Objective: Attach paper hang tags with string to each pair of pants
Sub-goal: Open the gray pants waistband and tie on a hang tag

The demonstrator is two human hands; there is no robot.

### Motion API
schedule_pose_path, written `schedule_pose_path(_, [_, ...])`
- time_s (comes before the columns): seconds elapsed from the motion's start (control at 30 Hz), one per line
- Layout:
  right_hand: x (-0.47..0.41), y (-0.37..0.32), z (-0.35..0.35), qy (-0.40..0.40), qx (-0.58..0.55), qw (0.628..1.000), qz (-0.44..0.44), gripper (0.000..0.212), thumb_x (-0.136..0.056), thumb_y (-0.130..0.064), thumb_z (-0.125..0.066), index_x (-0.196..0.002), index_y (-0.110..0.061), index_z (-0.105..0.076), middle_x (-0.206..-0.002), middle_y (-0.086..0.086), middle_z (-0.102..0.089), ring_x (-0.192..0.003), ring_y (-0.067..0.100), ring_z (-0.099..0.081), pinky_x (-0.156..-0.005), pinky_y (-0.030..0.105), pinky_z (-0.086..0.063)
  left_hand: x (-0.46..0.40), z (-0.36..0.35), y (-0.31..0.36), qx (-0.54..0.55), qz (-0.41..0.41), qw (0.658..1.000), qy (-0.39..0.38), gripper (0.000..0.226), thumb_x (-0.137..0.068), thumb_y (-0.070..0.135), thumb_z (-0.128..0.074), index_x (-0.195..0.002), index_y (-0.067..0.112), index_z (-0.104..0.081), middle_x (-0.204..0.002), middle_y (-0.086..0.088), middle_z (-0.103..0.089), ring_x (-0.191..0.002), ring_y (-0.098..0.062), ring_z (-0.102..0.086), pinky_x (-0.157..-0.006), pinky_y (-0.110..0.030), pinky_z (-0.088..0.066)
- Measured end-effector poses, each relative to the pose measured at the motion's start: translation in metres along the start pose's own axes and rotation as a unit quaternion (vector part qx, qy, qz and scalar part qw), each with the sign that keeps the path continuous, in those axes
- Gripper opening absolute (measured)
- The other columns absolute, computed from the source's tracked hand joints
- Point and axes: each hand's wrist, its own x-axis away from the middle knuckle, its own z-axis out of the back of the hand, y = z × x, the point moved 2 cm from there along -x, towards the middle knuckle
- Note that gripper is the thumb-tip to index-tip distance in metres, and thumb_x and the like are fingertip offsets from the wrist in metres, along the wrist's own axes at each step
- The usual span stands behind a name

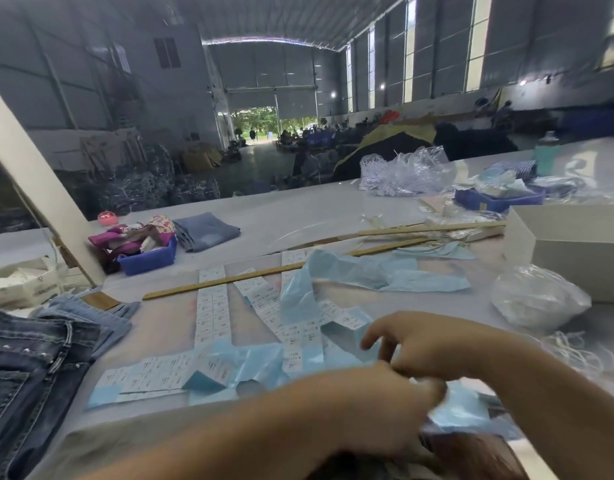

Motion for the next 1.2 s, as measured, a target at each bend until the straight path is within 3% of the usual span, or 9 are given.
schedule_pose_path(0.1, [-0.049,-0.001,-0.01,-0.007,0.015,0.999,-0.034,0.015,-0.089,-0.014,-0.064,-0.104,-0.015,-0.066,-0.084,0.0,-0.067,-0.064,0.009,-0.062,-0.06,0.023,-0.053,-0.025,0.052,-0.018,0.065,0.072,0.995,-0.018,0.029,-0.097,0.031,-0.05,-0.121,0.016,-0.057,-0.12,-0.009,-0.06,-0.103,-0.028,-0.065,-0.081,-0.03,-0.055])
schedule_pose_path(0.17, [-0.081,-0.003,-0.014,-0.002,-0.008,0.998,-0.064,0.026,-0.092,-0.012,-0.061,-0.118,-0.008,-0.064,-0.092,0.007,-0.067,-0.076,0.017,-0.064,-0.066,0.026,-0.053,-0.047,0.079,-0.036,-0.065,0.087,0.993,0.044,0.026,-0.099,0.02,-0.046,-0.118,0.007,-0.057,-0.105,-0.009,-0.06,-0.088,-0.024,-0.066,-0.067,-0.026,-0.058])
schedule_pose_path(0.3, [-0.133,-0.003,-0.018,0.016,0.081,0.993,-0.078,0.028,-0.092,-0.013,-0.056,-0.119,-0.005,-0.061,-0.091,0.007,-0.06,-0.076,0.023,-0.056,-0.068,0.03,-0.05,-0.103,0.104,-0.095,-0.281,0.153,0.932,0.17,0.014,-0.092,0.019,-0.045,-0.097,0.015,-0.057,-0.102,-0.005,-0.062,-0.098,-0.025,-0.063,-0.088,-0.037,-0.055])
schedule_pose_path(0.4, [-0.165,-0.003,-0.021,0.064,0.124,0.988,-0.062,0.02,-0.095,-0.016,-0.05,-0.111,-0.01,-0.06,-0.099,0.006,-0.056,-0.084,0.02,-0.048,-0.076,0.028,-0.041,-0.147,0.087,-0.15,-0.164,0.201,0.945,0.198,0.021,-0.09,0.024,-0.048,-0.103,0.015,-0.061,-0.098,0.0,-0.06,-0.1,-0.021,-0.06,-0.094,-0.04,-0.048])
schedule_pose_path(0.5, [-0.197,0.013,-0.047,0.114,0.022,0.989,-0.095,0.013,-0.091,-0.016,-0.051,-0.078,-0.017,-0.049,-0.081,-0.003,-0.052,-0.066,0.012,-0.047,-0.056,0.023,-0.036,-0.186,0.04,-0.198,0.01,0.216,0.946,0.243,0.018,-0.086,0.038,-0.056,-0.097,0.024,-0.061,-0.088,0.007,-0.06,-0.083,-0.014,-0.06,-0.073,-0.029,-0.05])
schedule_pose_path(0.6, [-0.21,0.037,-0.084,0.14,-0.061,0.979,-0.137,0.012,-0.081,-0.013,-0.049,-0.074,-0.021,-0.047,-0.075,-0.006,-0.049,-0.063,0.011,-0.047,-0.049,0.025,-0.031,-0.203,0.0,-0.228,0.134,0.216,0.929,0.267,0.03,-0.078,0.052,-0.059,-0.096,0.029,-0.053,-0.086,0.011,-0.057,-0.083,-0.015,-0.058,-0.067,-0.029,-0.046])
schedule_pose_path(0.77, [-0.217,0.058,-0.092,0.172,-0.115,0.967,-0.151,0.018,-0.084,-0.015,-0.054,-0.096,-0.028,-0.059,-0.094,-0.01,-0.059,-0.085,0.011,-0.057,-0.067,0.027,-0.044,-0.213,-0.002,-0.248,0.159,0.231,0.918,0.28,0.045,-0.077,0.057,-0.064,-0.101,0.023,-0.047,-0.096,0.007,-0.059,-0.089,-0.017,-0.06,-0.068,-0.031,-0.048])
schedule_pose_path(1.0, [-0.205,0.065,-0.078,0.296,-0.195,0.931,-0.084,0.021,-0.08,-0.005,-0.057,-0.071,-0.021,-0.067,-0.072,-0.006,-0.067,-0.07,0.014,-0.062,-0.06,0.025,-0.047,-0.218,-0.002,-0.248,0.155,0.224,0.92,0.282,0.02,-0.081,0.04,-0.063,-0.087,0.025,-0.05,-0.085,0.008,-0.058,-0.08,-0.015,-0.059,-0.056,-0.027,-0.038])
schedule_pose_path(1.2, [-0.197,0.07,-0.062,0.462,-0.275,0.841,-0.051,0.02,-0.086,-0.002,-0.056,-0.089,-0.019,-0.067,-0.075,-0.01,-0.063,-0.071,0.003,-0.056,-0.059,0.01,-0.036,-0.223,-0.001,-0.245,0.155,0.222,0.911,0.311,0.021,-0.08,0.025,-0.059,-0.1,0.024,-0.05,-0.093,0.006,-0.058,-0.083,-0.015,-0.058,-0.066,-0.031,-0.049])
